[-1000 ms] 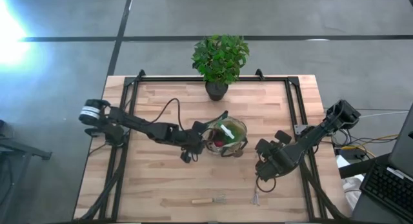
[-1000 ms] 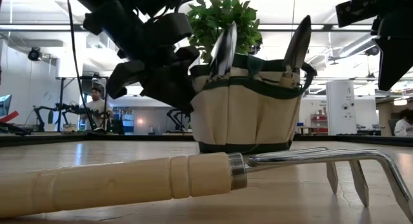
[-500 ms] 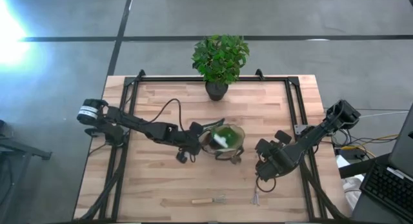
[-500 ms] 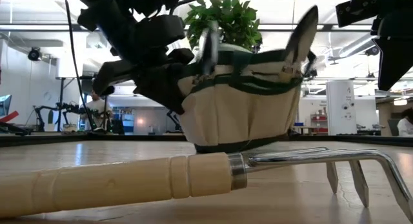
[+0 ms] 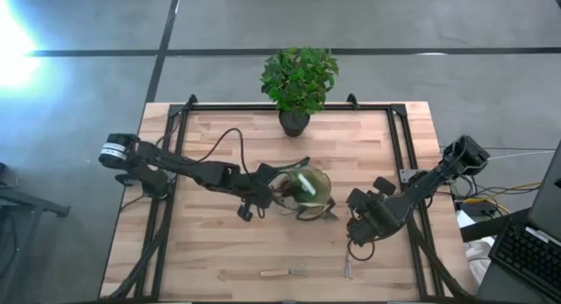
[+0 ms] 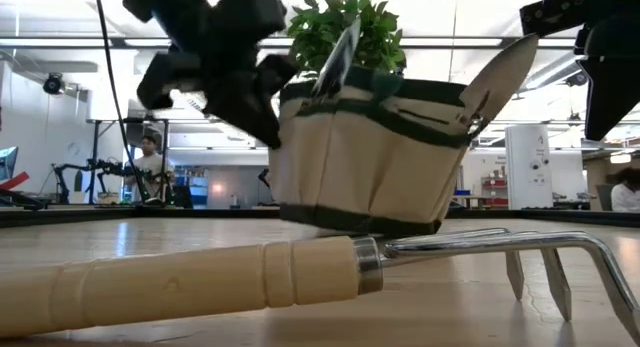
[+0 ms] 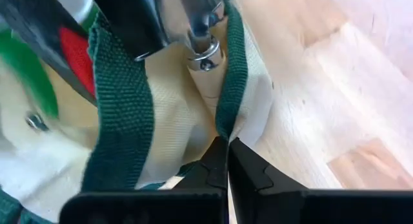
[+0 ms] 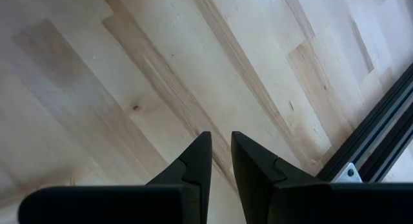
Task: Pick & Place Garden tools in Gardening bag
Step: Adjust the gardening bag on the table, then put the left brown hand rake into the side pocket of the gardening bag
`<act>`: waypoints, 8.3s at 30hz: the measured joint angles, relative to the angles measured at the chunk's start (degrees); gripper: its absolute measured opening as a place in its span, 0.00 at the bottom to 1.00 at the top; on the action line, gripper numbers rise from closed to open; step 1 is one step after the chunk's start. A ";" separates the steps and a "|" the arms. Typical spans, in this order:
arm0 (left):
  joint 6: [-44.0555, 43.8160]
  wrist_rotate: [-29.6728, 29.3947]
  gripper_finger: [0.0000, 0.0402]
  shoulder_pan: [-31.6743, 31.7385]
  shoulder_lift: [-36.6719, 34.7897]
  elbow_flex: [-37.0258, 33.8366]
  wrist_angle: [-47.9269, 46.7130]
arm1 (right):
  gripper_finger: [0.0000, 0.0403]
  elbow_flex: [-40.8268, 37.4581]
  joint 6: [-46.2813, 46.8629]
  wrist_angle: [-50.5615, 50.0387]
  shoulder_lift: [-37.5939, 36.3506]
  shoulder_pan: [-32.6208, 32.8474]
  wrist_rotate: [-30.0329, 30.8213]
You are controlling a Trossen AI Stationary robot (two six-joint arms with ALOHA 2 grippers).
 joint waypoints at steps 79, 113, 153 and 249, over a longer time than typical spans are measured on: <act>-15.77 -3.82 0.55 -0.03 -3.07 11.38 -28.36 | 0.13 0.00 0.11 1.34 0.02 0.00 -0.11; -36.27 -38.70 0.49 -0.04 -39.57 -26.43 17.66 | 0.13 8.74 -12.11 8.39 0.02 0.11 -12.12; -26.74 -32.99 0.49 -0.09 -39.22 -30.27 39.58 | 0.14 12.88 -43.34 55.57 17.20 -7.58 -25.26; -26.06 -24.46 0.49 -0.15 -40.88 -30.23 32.08 | 0.44 38.77 -29.83 43.15 42.08 2.03 -9.76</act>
